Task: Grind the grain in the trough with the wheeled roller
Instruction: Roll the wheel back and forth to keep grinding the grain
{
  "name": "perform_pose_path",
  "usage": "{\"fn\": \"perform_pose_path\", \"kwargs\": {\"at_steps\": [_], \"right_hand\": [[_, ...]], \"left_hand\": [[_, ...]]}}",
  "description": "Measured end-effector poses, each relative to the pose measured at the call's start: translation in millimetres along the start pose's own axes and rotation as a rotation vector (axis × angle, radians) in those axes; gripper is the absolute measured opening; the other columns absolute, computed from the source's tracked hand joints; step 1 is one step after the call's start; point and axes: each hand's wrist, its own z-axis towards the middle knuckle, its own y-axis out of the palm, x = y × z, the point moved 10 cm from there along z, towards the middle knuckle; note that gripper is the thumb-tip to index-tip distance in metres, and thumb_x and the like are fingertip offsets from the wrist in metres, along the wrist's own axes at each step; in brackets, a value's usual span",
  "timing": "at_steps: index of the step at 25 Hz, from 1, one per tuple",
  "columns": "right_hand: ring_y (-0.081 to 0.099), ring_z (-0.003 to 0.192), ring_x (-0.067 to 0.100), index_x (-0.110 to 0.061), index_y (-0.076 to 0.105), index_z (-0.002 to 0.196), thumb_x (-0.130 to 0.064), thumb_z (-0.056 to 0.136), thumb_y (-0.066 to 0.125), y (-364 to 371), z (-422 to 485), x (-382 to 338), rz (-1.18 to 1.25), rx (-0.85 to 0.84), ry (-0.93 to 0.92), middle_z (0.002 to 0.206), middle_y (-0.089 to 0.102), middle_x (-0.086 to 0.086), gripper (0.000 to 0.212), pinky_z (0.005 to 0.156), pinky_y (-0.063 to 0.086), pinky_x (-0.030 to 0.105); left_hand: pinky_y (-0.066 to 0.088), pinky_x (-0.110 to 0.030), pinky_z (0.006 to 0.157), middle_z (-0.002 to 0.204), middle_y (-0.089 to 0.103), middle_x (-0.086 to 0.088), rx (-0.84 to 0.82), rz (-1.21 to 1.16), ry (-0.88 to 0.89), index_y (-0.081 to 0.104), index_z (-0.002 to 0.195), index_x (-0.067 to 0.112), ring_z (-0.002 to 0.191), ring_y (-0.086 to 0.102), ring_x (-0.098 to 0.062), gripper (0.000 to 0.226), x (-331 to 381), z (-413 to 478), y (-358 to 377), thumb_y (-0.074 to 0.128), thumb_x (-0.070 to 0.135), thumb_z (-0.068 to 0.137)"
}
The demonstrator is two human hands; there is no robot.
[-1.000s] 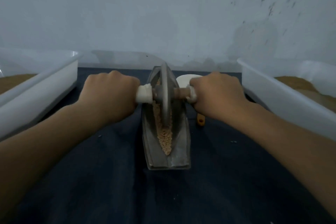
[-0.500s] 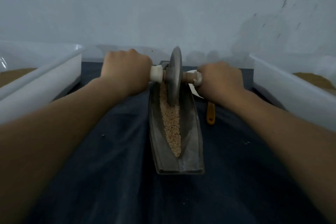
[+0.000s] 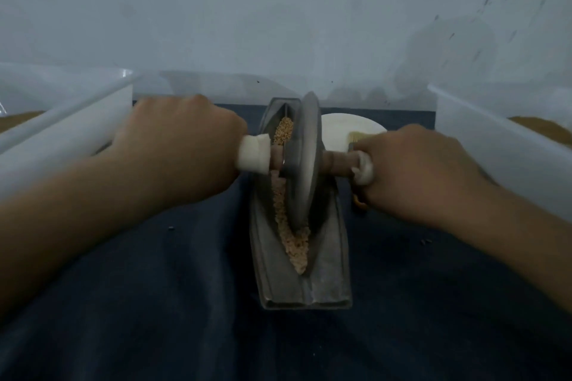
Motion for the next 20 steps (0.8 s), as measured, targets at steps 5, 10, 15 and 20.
{"fn": "perform_pose_path", "kwargs": {"at_steps": [5, 10, 15, 20], "right_hand": [[0.053, 0.064, 0.02, -0.027, 0.055, 0.075, -0.044, 0.086, 0.059, 28.1, 71.1, 5.1, 0.017, -0.015, 0.134, 0.073, 0.058, -0.002, 0.02, 0.054, 0.036, 0.027], [0.036, 0.052, 0.013, -0.031, 0.035, 0.061, -0.041, 0.078, 0.061, 2.6, 15.9, 0.4, 0.008, 0.012, 0.04, 0.064, 0.042, -0.007, 0.032, 0.048, 0.024, 0.026], [0.03, 0.042, 0.007, -0.035, 0.035, 0.056, -0.054, 0.062, 0.032, -32.2, -15.8, -9.8, 0.047, 0.114, -0.103, 0.05, 0.033, -0.013, 0.021, 0.046, 0.016, 0.018], [0.047, 0.054, 0.017, -0.027, 0.056, 0.071, -0.042, 0.083, 0.059, 13.4, 61.3, 0.3, -0.067, 0.03, 0.048, 0.065, 0.05, -0.002, 0.02, 0.047, 0.031, 0.023]], "left_hand": [[0.034, -0.034, 0.059, 0.083, 0.06, -0.006, -0.094, -0.028, -0.191, 0.066, 0.096, 0.028, 0.076, 0.063, -0.032, 0.015, -5.6, 51.9, 35.9, 0.061, 0.038, 0.087], [0.025, -0.027, 0.049, 0.058, 0.038, 0.003, -0.02, -0.016, -0.087, 0.056, 0.079, 0.03, 0.054, 0.055, -0.026, 0.015, 8.0, 3.7, -1.3, 0.064, 0.043, 0.079], [0.051, -0.036, 0.059, 0.064, 0.05, 0.008, -0.091, -0.233, -0.044, 0.046, 0.081, 0.041, 0.059, 0.06, -0.027, 0.03, -16.3, -29.1, 15.5, 0.036, 0.066, 0.067], [0.043, -0.034, 0.059, 0.082, 0.062, -0.002, -0.111, -0.135, -0.146, 0.063, 0.092, 0.033, 0.074, 0.065, -0.03, 0.021, -9.4, 34.6, 49.0, 0.056, 0.05, 0.083]]}}
